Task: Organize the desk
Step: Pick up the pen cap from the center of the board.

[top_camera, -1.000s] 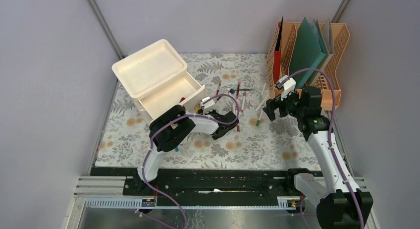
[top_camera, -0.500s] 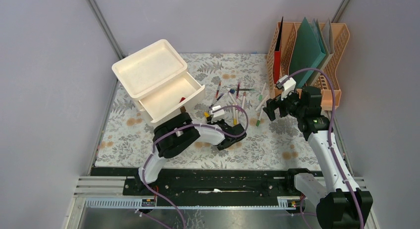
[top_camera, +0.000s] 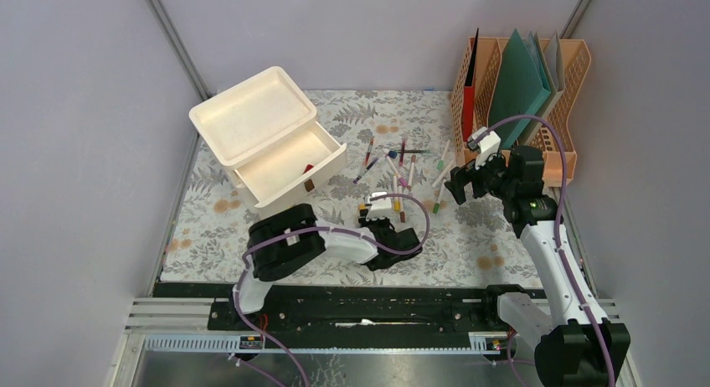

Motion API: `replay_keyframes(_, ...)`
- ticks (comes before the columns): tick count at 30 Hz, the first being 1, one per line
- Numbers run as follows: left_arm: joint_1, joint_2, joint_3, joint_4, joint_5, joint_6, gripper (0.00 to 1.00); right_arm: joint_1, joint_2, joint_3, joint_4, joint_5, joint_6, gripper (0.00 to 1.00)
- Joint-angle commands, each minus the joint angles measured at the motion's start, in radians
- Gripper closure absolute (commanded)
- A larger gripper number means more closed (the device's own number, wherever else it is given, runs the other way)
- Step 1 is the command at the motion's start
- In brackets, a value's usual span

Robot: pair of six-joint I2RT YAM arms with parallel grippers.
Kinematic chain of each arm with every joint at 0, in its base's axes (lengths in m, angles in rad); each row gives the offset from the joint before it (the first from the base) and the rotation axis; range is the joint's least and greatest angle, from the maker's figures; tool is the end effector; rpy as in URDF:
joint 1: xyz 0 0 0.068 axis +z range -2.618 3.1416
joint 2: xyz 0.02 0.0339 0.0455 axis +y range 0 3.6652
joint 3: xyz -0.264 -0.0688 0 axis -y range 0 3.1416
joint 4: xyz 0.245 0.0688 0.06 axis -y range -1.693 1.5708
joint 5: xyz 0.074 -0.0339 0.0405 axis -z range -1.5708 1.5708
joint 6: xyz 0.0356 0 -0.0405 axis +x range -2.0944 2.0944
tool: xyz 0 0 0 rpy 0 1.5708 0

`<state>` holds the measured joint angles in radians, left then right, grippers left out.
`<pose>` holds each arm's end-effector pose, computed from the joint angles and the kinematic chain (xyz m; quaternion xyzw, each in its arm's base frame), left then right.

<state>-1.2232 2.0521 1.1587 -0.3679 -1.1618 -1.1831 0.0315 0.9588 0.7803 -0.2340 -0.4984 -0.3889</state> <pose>0.1565 -0.3362 0.1102 -0.0680 0.8275 0.0746 0.5523 0.2159 0.0238 0.3029 -0.3012 0.7651 0.1088 0.5586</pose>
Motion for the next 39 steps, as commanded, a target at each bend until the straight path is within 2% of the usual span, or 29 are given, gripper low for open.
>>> replay_keyframes(1, -0.002, -0.155, -0.075, 0.151, 0.116, 0.186, 1.00, -0.006, -0.020, -0.004, 0.033, -0.014, -0.011, 0.00)
replay_keyframes(5, -0.001, -0.253, -0.122, 0.233, 0.239, 0.327, 1.00, -0.009, -0.019, -0.004, 0.033, -0.018, -0.010, 0.00)
replay_keyframes(10, -0.001, -0.356, -0.128, 0.231, 0.409, 0.441, 1.00, -0.010, -0.020, -0.004, 0.032, -0.017, -0.010, 0.00)
replay_keyframes(17, 0.017, -0.533, -0.108, 0.139, 0.551, 0.500, 1.00, -0.012, -0.022, -0.004, 0.033, -0.025, -0.010, 0.00)
replay_keyframes(23, 0.078, -0.691, -0.076, 0.042, 0.680, 0.540, 1.00, -0.012, -0.025, -0.004, 0.033, -0.027, -0.010, 0.00)
replay_keyframes(30, 0.163, -0.854, -0.012, -0.075, 0.762, 0.586, 1.00, -0.012, -0.023, -0.004, 0.033, -0.033, -0.010, 0.00)
replay_keyframes(39, 0.262, -0.987, 0.061, -0.163, 0.743, 0.675, 1.00, -0.012, -0.019, -0.001, 0.027, -0.040, -0.011, 0.00)
